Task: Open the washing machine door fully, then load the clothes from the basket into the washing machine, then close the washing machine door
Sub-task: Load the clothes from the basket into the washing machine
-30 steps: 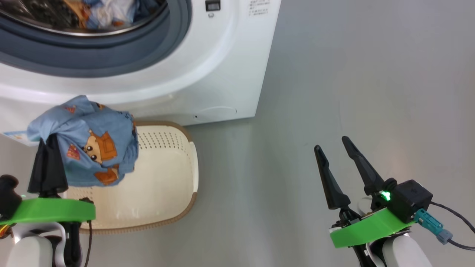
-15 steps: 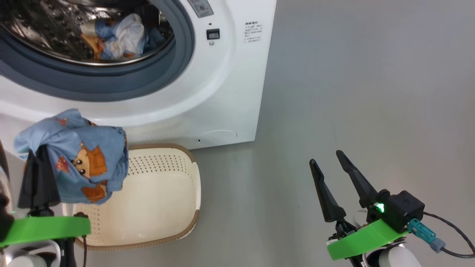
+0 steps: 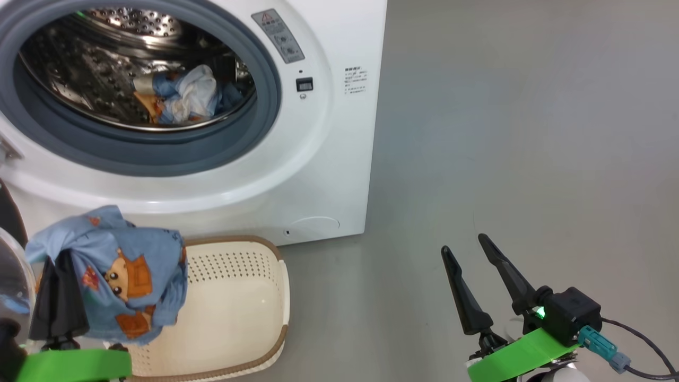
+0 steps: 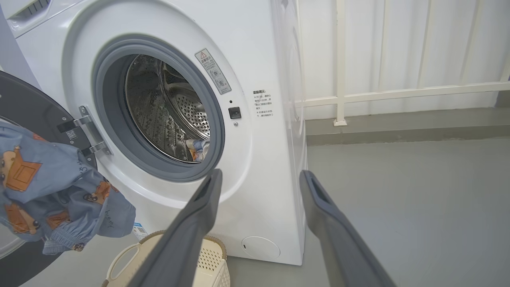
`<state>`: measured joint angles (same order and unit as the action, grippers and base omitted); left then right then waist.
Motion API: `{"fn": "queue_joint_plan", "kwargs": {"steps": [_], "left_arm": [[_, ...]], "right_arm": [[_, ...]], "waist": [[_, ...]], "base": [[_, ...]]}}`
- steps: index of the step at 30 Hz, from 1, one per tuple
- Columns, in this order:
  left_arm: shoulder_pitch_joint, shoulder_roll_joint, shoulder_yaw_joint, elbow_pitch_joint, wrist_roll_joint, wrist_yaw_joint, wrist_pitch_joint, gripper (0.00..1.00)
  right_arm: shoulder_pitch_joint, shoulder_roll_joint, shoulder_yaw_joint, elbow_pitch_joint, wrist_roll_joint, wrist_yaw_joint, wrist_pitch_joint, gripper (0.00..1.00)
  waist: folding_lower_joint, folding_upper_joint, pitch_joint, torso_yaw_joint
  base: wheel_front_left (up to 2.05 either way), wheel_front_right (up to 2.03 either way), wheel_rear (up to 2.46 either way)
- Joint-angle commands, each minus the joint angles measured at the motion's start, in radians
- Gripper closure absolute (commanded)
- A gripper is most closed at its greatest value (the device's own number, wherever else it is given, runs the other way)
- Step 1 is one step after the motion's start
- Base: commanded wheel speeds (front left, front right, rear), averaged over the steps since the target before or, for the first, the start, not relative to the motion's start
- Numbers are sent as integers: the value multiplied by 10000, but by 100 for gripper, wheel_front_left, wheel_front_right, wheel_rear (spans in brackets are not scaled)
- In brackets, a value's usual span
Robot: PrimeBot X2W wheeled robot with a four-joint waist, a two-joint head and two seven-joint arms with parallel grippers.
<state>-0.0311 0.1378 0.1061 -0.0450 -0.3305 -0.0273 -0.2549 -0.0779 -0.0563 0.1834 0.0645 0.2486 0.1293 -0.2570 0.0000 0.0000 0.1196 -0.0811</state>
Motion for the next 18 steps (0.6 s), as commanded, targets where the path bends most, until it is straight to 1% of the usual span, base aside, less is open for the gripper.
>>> {"fn": "queue_joint_plan", "kwargs": {"steps": [1, 6, 18], "left_arm": [[-22, 201, 378, -410, 54, 110, 10, 100], [310, 311, 329, -525, 172, 136, 88, 100], [727, 352, 297, -932, 99, 216, 280, 100]], "right_arm": [[127, -4, 285, -214, 58, 14, -48, 0], [243, -17, 318, -179, 64, 14, -48, 0], [355, -9, 318, -243, 82, 14, -48, 0]], "waist": [[0, 0, -152, -31], [0, 0, -366, -53], [0, 0, -394, -40]], "base": [[0, 0, 0], [0, 0, 0], [0, 0, 0]]}}
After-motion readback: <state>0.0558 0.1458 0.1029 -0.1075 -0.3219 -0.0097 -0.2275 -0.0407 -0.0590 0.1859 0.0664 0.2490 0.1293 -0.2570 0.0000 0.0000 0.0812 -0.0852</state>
